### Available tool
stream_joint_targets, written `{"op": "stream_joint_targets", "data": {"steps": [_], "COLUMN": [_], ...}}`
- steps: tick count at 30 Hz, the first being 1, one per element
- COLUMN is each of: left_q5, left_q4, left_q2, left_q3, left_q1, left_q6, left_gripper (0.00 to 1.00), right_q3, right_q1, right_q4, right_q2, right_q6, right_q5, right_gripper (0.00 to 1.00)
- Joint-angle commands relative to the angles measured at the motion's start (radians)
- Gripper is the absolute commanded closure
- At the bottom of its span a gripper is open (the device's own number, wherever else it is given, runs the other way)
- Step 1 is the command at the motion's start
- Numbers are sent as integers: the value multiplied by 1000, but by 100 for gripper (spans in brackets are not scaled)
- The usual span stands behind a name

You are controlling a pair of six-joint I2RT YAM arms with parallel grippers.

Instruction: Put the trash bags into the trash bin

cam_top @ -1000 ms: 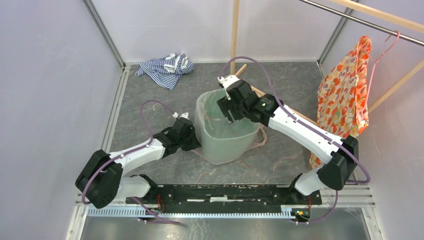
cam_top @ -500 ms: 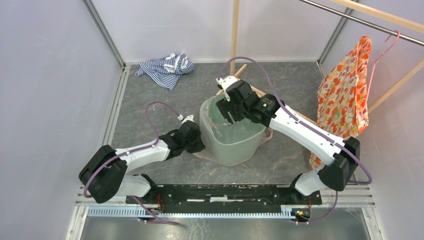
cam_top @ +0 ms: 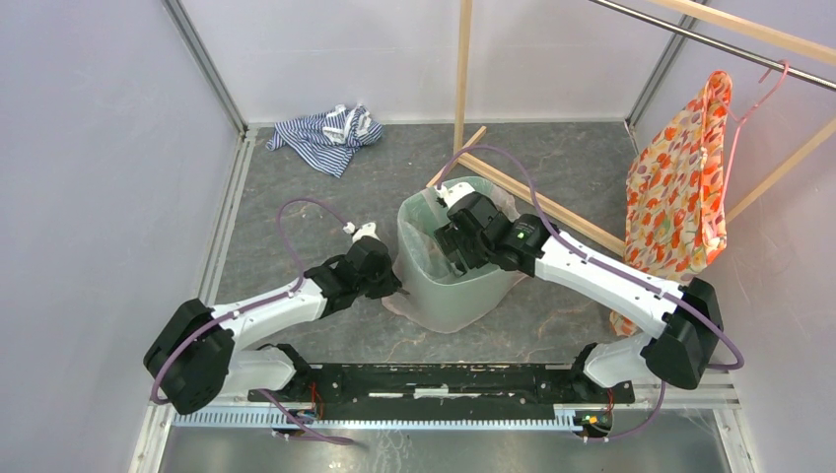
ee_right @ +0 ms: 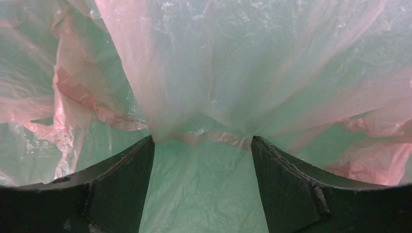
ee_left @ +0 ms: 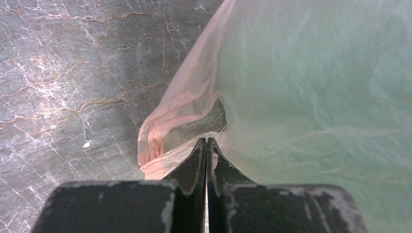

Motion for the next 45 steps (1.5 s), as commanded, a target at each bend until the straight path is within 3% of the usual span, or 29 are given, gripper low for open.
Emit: {"op": "stream_joint_targets", "data": {"steps": [1,45], "left_q5": [-24,-14], "left_q4": [12,-2], "left_q2": [-7,22], "left_q3": [30,32], "left_q1": [-3,-2], "left_q6": [17,23], "left_gripper": [98,98], "right_q3": [-9,-149], "right_q1": [-2,-3], "right_q4": [56,236], "right_q2": [-32,129], "right_q6": [35,-19], "right_q5": [30,108], "right_gripper": [21,21]}}
